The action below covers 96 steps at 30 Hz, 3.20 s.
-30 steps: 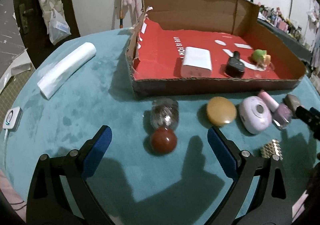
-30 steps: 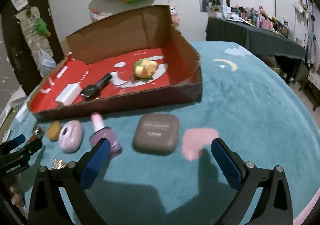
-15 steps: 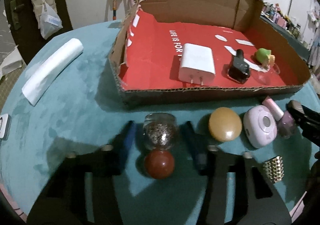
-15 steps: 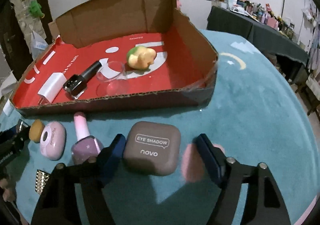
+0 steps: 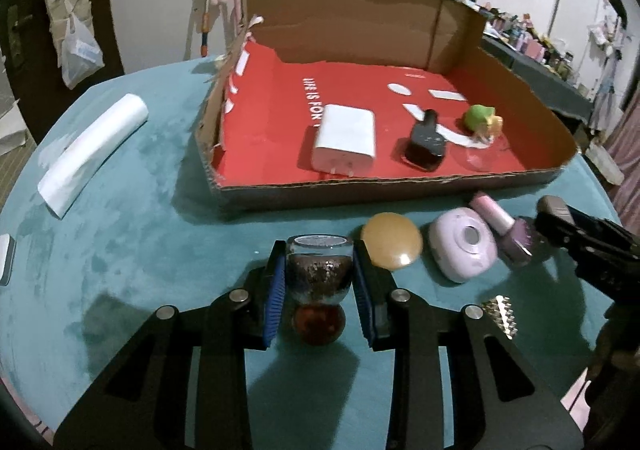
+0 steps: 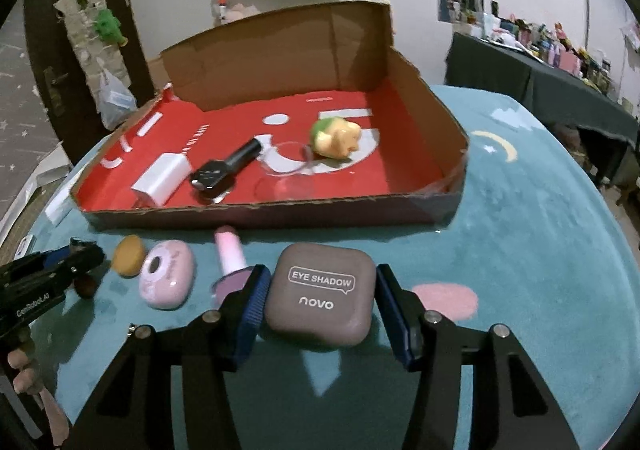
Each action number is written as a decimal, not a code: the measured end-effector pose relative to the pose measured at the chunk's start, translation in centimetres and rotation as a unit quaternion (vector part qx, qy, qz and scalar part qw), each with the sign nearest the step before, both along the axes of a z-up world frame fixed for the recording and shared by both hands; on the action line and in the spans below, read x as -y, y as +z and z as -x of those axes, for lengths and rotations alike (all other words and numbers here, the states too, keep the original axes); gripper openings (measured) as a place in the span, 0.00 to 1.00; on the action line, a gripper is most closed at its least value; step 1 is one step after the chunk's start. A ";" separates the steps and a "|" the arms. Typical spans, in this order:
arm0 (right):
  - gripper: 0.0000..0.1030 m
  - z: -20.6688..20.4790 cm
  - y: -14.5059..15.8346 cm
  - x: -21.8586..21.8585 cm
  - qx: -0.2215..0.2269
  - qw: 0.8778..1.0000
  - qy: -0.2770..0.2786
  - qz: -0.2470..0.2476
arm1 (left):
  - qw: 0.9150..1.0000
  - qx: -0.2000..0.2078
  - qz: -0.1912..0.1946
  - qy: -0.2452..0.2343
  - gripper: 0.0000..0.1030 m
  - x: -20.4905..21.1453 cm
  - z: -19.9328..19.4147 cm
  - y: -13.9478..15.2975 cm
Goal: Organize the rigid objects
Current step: 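Carry the jar and compact into the red-lined box and open both tools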
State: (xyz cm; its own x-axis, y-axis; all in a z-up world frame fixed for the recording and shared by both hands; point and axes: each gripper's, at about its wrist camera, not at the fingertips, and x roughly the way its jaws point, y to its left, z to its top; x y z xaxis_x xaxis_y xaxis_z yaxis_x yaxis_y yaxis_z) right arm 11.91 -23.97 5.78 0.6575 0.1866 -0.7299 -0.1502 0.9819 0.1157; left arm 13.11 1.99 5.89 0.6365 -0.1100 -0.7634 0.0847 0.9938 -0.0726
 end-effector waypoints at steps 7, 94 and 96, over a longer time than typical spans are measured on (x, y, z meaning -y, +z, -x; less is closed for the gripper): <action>0.55 0.3 0.1 -0.5 0.001 1.000 0.011 0.000 | 1.000 0.003 0.004 -0.007 0.28 0.3 0.3 0.3; 0.56 -22.2 -1.6 -7.5 -0.131 0.980 0.123 0.081 | 0.983 -0.123 -0.030 -0.132 0.28 7.2 -23.2 -0.7; 0.56 -22.2 -1.7 -7.6 -0.132 0.981 0.122 0.078 | 0.983 -0.122 -0.029 -0.131 0.29 7.2 -23.2 -0.7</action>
